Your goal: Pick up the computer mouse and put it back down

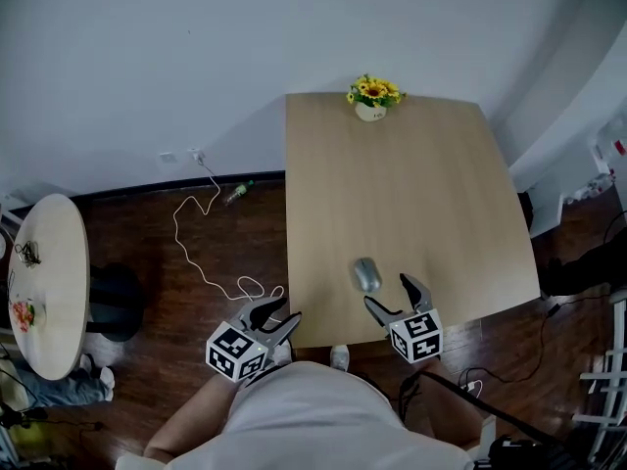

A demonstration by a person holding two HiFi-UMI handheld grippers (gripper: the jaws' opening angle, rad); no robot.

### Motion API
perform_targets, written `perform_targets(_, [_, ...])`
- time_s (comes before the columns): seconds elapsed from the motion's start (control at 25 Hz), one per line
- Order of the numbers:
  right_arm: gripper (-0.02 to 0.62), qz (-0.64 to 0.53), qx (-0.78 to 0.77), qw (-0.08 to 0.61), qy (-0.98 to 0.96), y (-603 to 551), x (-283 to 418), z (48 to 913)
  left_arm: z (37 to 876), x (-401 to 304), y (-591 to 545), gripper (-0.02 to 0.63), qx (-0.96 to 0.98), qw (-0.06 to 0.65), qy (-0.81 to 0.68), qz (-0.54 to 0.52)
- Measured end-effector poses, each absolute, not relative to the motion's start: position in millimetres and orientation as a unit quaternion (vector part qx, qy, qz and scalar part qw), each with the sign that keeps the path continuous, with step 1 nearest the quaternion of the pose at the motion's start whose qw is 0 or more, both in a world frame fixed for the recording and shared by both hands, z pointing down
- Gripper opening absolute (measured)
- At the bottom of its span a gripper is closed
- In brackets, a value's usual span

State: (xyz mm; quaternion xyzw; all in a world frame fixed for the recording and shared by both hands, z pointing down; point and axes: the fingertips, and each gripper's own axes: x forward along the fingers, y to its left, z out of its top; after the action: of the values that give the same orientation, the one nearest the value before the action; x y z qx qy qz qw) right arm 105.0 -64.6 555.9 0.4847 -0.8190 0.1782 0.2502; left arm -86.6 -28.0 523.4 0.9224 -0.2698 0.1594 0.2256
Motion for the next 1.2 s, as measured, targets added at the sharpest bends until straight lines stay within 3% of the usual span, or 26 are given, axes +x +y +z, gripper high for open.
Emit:
perform_targets(0.44, [0.410,0.173,0.515,0.228,-0.808,4,110,497,524,-69,-22,0.144,0.934,0.223,-0.224,0.165])
perform_targets(1.2, [0.410,0.182,0.555,0.210,-0.784,40,119,483,520,-55,-11,0.144,0.944,0.211,-0.187,0.169])
